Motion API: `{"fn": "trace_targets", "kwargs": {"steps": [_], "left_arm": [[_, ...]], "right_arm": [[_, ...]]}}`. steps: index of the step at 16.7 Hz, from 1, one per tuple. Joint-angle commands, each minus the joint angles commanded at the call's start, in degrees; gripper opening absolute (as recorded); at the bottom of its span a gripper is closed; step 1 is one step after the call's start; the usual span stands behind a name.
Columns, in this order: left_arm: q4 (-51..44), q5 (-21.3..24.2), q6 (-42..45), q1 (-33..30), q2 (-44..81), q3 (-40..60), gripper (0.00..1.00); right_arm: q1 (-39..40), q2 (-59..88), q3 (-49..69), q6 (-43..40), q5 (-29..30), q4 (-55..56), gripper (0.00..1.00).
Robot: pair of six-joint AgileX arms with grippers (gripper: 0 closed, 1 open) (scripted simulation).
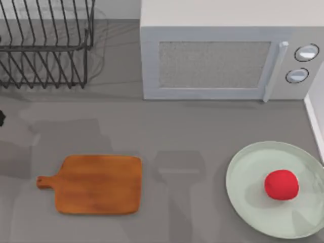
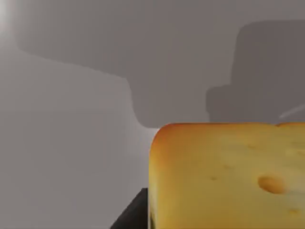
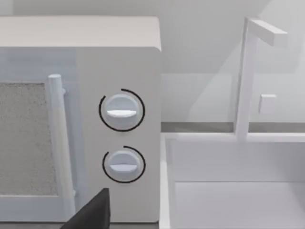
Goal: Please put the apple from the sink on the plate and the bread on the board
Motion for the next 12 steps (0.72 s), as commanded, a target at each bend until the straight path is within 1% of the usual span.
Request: {"fn": "trace_targets", "kwargs": {"steps": [2, 4, 9, 12], "left_arm": [[-5.1, 0.0, -0.1, -0.1, -1.9, 3.2, 0.0], [-7.9, 0.0, -0.2, -0.1, -3.3, 5.4, 0.0], [-8.2, -0.1, -0.1, 0.0, -3.4, 5.7, 0.0], [-8.3, 0.0, -3.5, -1.0, -3.0, 5.8, 0.0]], "right_arm": [[0.0, 0.0, 0.0, 0.0, 0.0, 0.0, 1.0], [0.0, 0.0, 0.0, 0.0, 0.0, 0.0, 1.0], [0.0, 0.0, 0.0, 0.0, 0.0, 0.0, 1.0], [0.0, 0.0, 0.0, 0.0, 0.0, 0.0, 1.0]]}}
